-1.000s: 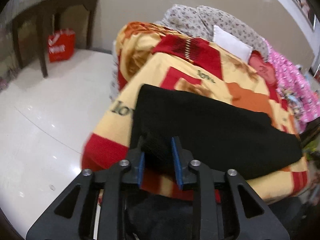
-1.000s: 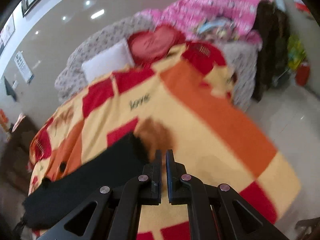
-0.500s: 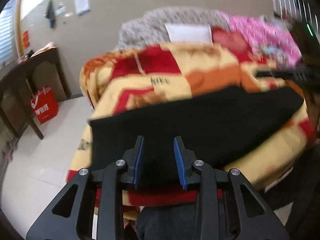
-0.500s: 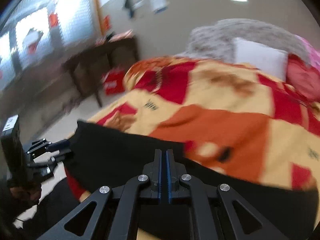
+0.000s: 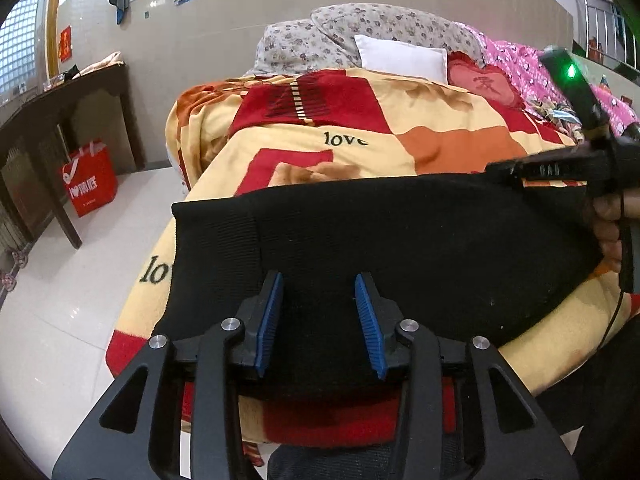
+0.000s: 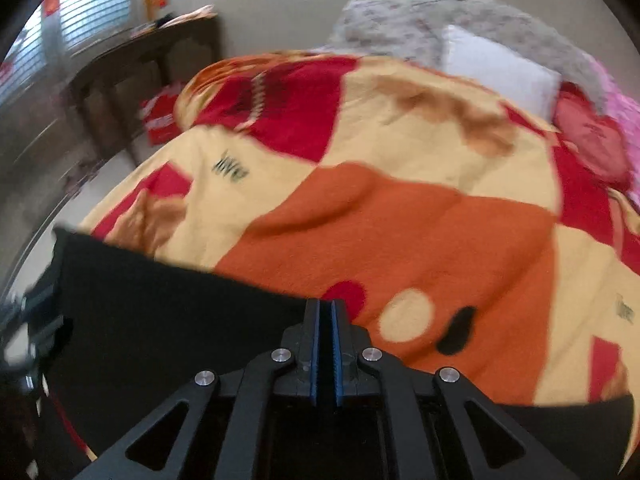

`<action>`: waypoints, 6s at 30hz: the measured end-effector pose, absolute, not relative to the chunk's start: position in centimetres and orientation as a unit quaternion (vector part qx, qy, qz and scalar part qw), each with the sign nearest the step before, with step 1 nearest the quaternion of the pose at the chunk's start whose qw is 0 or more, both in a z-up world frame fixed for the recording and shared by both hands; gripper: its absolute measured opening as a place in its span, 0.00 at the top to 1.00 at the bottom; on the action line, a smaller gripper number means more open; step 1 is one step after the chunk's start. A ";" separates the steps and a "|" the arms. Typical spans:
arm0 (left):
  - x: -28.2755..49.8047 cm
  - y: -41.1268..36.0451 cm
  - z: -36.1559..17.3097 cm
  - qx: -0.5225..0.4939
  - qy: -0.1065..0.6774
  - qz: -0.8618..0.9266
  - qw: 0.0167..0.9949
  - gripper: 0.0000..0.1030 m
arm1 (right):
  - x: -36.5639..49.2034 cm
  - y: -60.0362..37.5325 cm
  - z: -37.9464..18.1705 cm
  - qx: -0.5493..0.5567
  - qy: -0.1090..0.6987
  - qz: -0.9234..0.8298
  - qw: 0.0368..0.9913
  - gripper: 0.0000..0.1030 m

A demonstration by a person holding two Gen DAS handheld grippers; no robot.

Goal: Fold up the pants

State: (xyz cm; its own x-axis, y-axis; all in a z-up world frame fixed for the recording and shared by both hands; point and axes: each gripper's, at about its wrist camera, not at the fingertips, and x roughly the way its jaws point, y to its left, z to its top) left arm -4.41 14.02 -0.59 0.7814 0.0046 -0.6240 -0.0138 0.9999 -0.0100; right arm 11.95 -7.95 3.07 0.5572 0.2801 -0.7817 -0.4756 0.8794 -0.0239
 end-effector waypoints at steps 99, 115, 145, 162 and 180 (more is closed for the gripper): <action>0.4 0.6 -0.5 -0.025 0.364 0.002 0.931 0.38 | 3.1 -23.6 1.2 -0.017 0.362 0.134 0.922 0.88; 0.3 6.4 1.2 -0.092 0.319 -0.012 0.943 0.37 | -0.6 -43.6 0.8 0.412 0.369 0.027 0.832 0.75; 0.8 6.5 -0.1 -0.104 0.352 -0.036 0.929 0.32 | 0.8 -44.6 -1.5 0.476 0.359 0.019 0.802 0.90; 1.4 0.3 3.7 -0.100 0.366 -0.116 0.918 0.13 | -0.5 -42.1 -0.1 0.370 0.296 0.013 0.881 0.93; 8.6 -19.0 7.9 -0.028 0.483 -0.287 0.827 0.13 | -3.3 -26.1 3.1 -0.072 0.210 0.056 0.973 0.93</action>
State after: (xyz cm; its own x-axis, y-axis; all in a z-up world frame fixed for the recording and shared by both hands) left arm 8.57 -19.04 7.86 0.3696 -0.5016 -0.7822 0.4467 0.8340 -0.3237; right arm -3.27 -26.13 3.09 0.9057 0.0793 -0.4165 -0.1401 0.9831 -0.1174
